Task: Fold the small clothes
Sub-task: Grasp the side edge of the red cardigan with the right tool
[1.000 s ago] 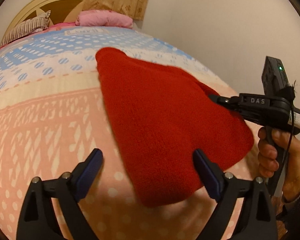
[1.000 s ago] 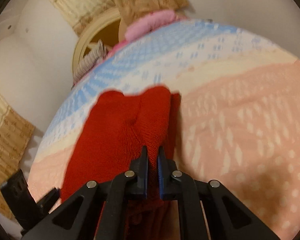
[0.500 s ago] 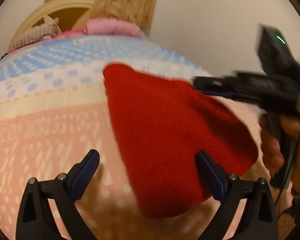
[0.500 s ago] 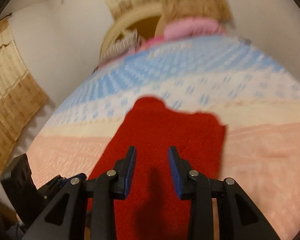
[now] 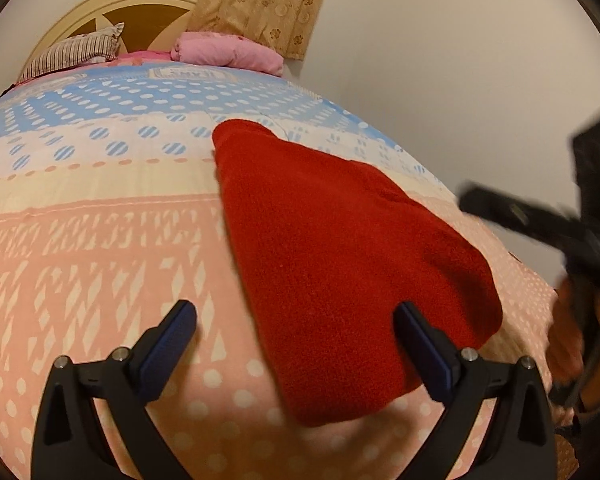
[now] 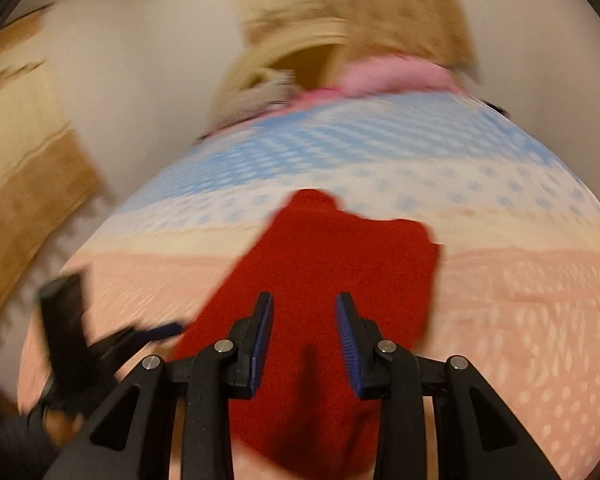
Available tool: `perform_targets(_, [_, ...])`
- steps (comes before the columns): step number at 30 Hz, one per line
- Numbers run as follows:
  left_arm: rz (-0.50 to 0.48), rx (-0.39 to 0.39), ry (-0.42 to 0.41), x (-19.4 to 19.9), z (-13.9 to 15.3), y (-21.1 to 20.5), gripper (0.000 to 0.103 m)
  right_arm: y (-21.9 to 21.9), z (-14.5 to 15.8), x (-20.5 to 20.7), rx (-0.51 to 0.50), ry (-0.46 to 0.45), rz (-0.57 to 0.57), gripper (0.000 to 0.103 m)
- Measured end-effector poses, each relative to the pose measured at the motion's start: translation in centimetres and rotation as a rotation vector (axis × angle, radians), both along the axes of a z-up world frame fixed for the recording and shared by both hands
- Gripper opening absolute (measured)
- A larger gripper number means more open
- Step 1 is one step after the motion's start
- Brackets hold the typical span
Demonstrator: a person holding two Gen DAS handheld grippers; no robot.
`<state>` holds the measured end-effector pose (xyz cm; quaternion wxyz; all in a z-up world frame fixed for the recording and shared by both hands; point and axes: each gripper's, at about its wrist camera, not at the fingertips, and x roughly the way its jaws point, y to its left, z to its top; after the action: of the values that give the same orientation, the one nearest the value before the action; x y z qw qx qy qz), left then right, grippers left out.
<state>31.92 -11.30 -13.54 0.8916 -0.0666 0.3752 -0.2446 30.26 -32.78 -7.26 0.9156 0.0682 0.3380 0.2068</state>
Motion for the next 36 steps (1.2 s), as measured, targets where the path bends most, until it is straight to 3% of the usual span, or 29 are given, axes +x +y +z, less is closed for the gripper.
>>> perform_targets(2, [0.004,0.003,0.004,0.2,-0.1,0.0,0.102,1.1,-0.7,-1.5,-0.028,0.011,0.069,0.034])
perform_targets(5, [0.017,0.004,-0.001,0.2,0.1,0.1,0.102,0.4,-4.0,-1.5,-0.132,0.127,-0.006,0.032])
perform_targets(8, [0.031,0.001,-0.001,0.3,0.2,0.4,0.102,-2.0,-5.6,-2.6,-0.039,0.127,-0.022,0.031])
perform_targets(12, [0.056,-0.012,0.006,1.4,0.7,0.4,0.102,-2.5,-6.3,-3.2,-0.037,0.099,-0.025,0.031])
perform_targets(15, [0.048,0.024,0.006,1.8,0.5,-0.3,0.102,-4.0,-6.8,-2.5,0.049,0.125,-0.045,0.031])
perform_targets(18, [0.017,0.076,0.037,2.1,-0.9,-1.4,0.103,-4.3,-7.1,-2.4,0.059,0.150,-0.073,0.031])
perform_targets(23, [0.017,0.066,0.055,2.1,-1.1,-1.0,0.103,-4.6,-6.6,-2.8,0.079,0.139,-0.062,0.033])
perform_targets(31, [0.013,0.033,0.087,2.3,-1.5,-0.8,0.103,-5.5,-4.7,-1.1,0.140,0.092,-0.089,0.053])
perform_targets(36, [0.012,0.036,0.087,2.2,-1.5,-0.7,0.103,-8.1,-5.0,1.9,0.201,0.131,-0.203,0.055])
